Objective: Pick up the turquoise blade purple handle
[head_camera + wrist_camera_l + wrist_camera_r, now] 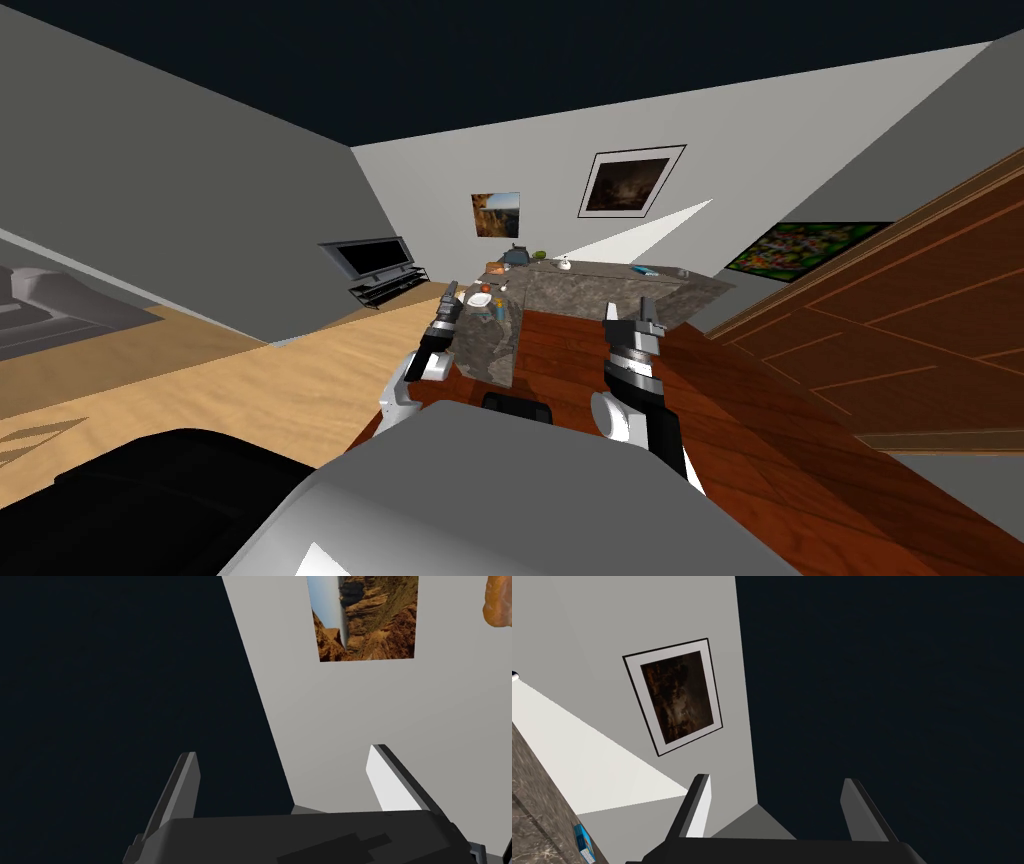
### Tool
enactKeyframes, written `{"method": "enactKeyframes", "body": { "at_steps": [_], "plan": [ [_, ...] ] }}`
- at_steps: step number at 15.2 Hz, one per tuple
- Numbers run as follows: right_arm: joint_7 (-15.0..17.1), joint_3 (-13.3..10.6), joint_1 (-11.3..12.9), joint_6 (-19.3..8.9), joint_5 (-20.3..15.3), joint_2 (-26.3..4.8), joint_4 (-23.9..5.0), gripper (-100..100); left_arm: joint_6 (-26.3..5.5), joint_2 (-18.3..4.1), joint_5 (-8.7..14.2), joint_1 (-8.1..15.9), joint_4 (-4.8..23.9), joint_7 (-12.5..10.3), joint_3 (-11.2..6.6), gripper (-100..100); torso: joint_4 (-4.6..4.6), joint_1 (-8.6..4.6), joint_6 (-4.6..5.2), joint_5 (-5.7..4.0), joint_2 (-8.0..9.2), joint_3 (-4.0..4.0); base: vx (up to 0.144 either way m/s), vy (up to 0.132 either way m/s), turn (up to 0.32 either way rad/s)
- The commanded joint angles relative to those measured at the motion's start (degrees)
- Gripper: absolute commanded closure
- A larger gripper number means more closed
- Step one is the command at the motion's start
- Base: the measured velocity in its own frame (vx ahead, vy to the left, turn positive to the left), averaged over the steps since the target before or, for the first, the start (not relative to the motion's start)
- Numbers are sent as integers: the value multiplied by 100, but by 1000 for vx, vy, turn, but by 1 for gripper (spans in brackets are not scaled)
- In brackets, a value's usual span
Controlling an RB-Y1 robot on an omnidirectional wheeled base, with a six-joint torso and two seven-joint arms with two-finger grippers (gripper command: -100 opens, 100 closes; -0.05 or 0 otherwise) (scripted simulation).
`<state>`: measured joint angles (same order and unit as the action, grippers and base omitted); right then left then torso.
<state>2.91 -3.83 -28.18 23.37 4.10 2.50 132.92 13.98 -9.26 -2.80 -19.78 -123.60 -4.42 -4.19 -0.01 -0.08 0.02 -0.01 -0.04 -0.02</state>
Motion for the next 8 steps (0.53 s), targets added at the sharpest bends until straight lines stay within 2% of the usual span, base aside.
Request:
{"method": "enactKeyframes", "body": {
  "at_steps": [1, 2, 4, 5, 7, 8],
  "plan": [
    [0, 0, 0, 0, 0, 0, 0, 0, -225, -34, 3, 17, 23, 9, -26, -100, 0, 0, 0, 0, 0, 0, 1, -13, -28],
    [0, 0, 0, 0, 0, 0, 0, 0, -394, -105, -2, 137, 149, 45, -88, -100, 0, 1, -2, 0, 1, 1, 1, -16, -53],
    [0, 0, 0, 0, 0, 0, 0, 0, -556, -105, -2, 137, 149, 45, -88, -100, 0, 1, -1, 0, 2, 1, 1, -14, -42],
    [0, 0, 0, 0, 0, 0, 0, 0, -728, -177, -7, 262, 280, 83, -152, -100, 0, 2, -2, 0, 2, 1, 1, -16, -61],
    [0, 0, 0, 0, 0, 0, 0, 0, -901, -177, -7, 262, 280, 83, -152, -100, 0, 1, -1, 0, 1, 1, 1, -15, -52],
    [0, 0, 0, 0, 0, 0, 0, 0, -1064, -248, -13, 391, 416, 123, -218, -100, 0, 2, -2, 0, 2, 1, 3, -18, -76]
  ]
}}
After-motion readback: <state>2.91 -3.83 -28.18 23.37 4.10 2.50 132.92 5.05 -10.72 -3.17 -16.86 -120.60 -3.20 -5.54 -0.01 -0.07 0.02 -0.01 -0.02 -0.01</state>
